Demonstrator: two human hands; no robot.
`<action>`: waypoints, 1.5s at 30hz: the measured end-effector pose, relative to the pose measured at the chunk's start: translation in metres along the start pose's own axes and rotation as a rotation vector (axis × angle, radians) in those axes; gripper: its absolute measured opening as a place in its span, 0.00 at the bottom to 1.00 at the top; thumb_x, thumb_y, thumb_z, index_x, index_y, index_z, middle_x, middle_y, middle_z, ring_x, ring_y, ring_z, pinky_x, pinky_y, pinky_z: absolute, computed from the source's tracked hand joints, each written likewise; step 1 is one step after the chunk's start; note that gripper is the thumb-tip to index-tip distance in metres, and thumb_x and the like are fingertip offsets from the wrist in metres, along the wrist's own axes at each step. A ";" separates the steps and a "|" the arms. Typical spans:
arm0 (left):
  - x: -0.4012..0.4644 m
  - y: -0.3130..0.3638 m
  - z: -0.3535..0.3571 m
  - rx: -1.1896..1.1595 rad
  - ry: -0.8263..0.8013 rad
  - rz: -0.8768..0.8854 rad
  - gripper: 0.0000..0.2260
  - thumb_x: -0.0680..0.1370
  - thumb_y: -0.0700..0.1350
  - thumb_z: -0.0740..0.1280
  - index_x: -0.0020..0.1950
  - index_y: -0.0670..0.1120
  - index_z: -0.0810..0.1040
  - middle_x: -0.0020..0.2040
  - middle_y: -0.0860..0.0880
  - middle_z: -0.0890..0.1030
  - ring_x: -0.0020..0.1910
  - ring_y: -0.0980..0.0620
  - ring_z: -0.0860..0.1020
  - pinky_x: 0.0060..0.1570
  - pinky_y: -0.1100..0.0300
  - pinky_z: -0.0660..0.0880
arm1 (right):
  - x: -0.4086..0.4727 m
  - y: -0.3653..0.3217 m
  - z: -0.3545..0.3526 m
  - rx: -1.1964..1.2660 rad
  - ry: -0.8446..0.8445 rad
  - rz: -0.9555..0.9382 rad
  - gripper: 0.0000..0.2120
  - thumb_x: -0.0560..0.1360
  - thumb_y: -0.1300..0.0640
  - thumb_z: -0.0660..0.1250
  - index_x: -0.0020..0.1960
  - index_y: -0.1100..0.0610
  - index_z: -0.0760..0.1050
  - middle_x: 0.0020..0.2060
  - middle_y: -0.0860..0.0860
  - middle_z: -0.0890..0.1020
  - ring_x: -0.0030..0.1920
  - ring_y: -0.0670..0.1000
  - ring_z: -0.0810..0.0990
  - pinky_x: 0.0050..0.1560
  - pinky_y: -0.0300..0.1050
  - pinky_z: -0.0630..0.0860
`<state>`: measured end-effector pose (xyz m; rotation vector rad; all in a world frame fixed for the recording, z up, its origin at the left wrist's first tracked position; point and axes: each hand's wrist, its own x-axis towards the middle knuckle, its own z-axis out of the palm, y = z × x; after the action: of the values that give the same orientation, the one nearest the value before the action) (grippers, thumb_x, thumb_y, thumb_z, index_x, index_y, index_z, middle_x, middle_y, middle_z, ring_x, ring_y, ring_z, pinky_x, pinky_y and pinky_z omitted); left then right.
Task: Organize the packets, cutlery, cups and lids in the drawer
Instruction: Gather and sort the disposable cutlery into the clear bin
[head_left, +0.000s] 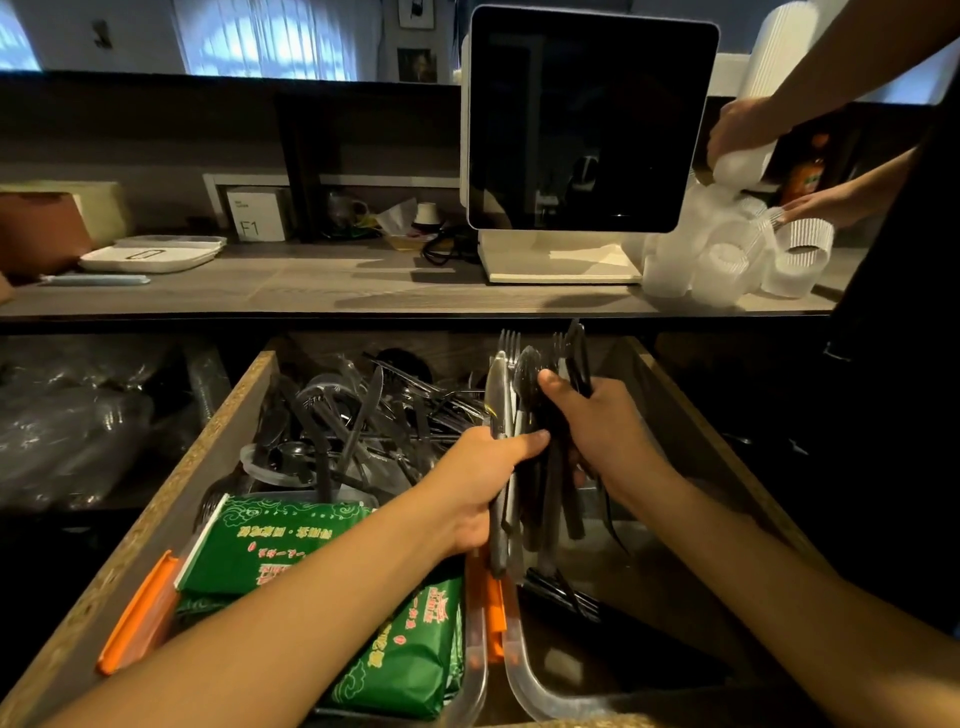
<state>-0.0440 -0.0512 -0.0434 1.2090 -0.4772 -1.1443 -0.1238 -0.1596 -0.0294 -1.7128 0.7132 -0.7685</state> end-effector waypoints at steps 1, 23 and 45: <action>-0.001 0.001 0.000 0.000 -0.004 0.007 0.11 0.82 0.40 0.65 0.62 0.37 0.77 0.49 0.39 0.85 0.43 0.42 0.85 0.36 0.54 0.82 | 0.000 -0.001 0.000 -0.010 -0.002 -0.003 0.14 0.80 0.48 0.63 0.46 0.58 0.79 0.31 0.50 0.81 0.25 0.40 0.78 0.23 0.35 0.72; 0.003 0.004 -0.003 -0.144 0.083 0.081 0.09 0.80 0.36 0.67 0.58 0.33 0.80 0.43 0.40 0.85 0.39 0.46 0.86 0.33 0.56 0.82 | 0.021 -0.003 -0.038 0.603 -0.029 0.277 0.11 0.79 0.49 0.64 0.50 0.56 0.78 0.23 0.46 0.67 0.21 0.42 0.65 0.19 0.33 0.63; 0.001 0.001 0.000 -0.128 0.017 -0.012 0.14 0.83 0.43 0.62 0.63 0.38 0.80 0.58 0.38 0.83 0.55 0.42 0.84 0.58 0.46 0.79 | -0.003 -0.011 -0.011 0.390 -0.048 0.298 0.10 0.78 0.55 0.67 0.52 0.63 0.78 0.35 0.55 0.83 0.34 0.54 0.83 0.37 0.51 0.82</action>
<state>-0.0429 -0.0523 -0.0426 1.1109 -0.3780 -1.1565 -0.1330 -0.1611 -0.0173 -1.2353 0.7123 -0.6084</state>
